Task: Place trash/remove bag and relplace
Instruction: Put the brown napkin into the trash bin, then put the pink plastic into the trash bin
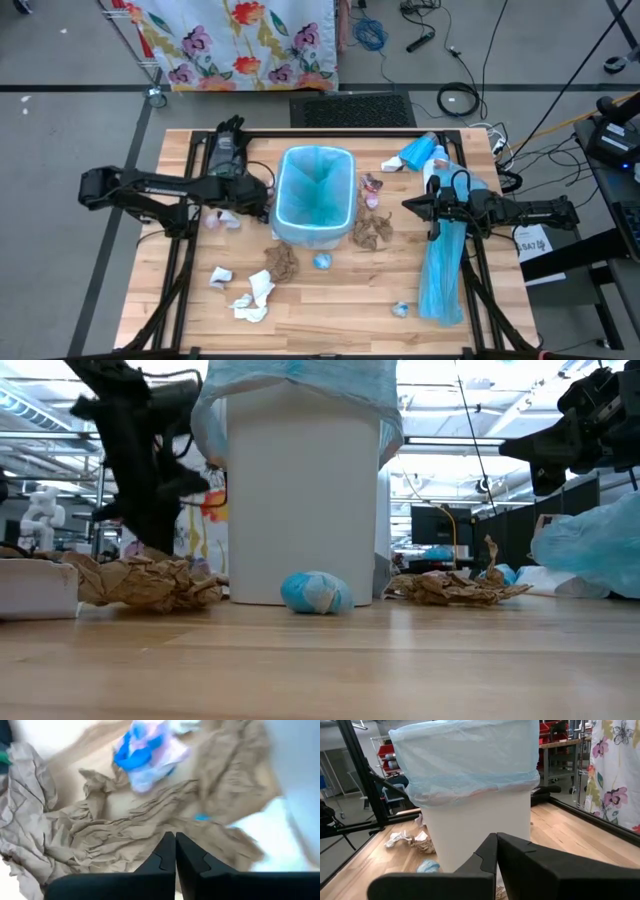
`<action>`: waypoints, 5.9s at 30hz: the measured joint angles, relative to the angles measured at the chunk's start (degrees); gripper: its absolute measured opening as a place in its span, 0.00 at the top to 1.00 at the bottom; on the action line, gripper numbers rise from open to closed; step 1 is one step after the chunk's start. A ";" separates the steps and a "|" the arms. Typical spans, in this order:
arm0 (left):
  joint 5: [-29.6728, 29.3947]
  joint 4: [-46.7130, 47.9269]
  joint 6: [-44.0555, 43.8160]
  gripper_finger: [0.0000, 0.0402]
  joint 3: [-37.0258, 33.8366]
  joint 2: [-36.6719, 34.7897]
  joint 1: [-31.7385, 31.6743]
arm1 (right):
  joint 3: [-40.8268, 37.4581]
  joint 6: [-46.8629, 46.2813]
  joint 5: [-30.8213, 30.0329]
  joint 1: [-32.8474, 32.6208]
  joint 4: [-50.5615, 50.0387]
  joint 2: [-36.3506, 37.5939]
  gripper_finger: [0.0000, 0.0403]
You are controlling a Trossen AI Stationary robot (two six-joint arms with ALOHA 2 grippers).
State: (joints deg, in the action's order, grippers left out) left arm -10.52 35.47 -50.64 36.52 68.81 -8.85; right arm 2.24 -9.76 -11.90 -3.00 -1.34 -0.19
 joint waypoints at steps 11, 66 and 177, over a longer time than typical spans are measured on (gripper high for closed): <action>-5.31 8.71 1.78 0.98 3.99 -4.30 1.39 | -0.01 0.00 0.00 0.00 -0.02 0.00 1.00; -6.67 22.67 -4.65 1.00 11.97 -10.69 7.07 | 0.00 0.00 0.00 0.02 -0.01 -0.20 1.00; 18.49 1.39 24.56 0.71 7.88 8.88 -21.89 | -0.02 -0.02 0.00 0.02 -0.02 -0.24 1.00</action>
State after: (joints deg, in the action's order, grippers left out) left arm 7.97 36.86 -26.08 44.40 77.69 -30.74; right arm 2.22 -9.78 -11.90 -2.98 -1.37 -0.43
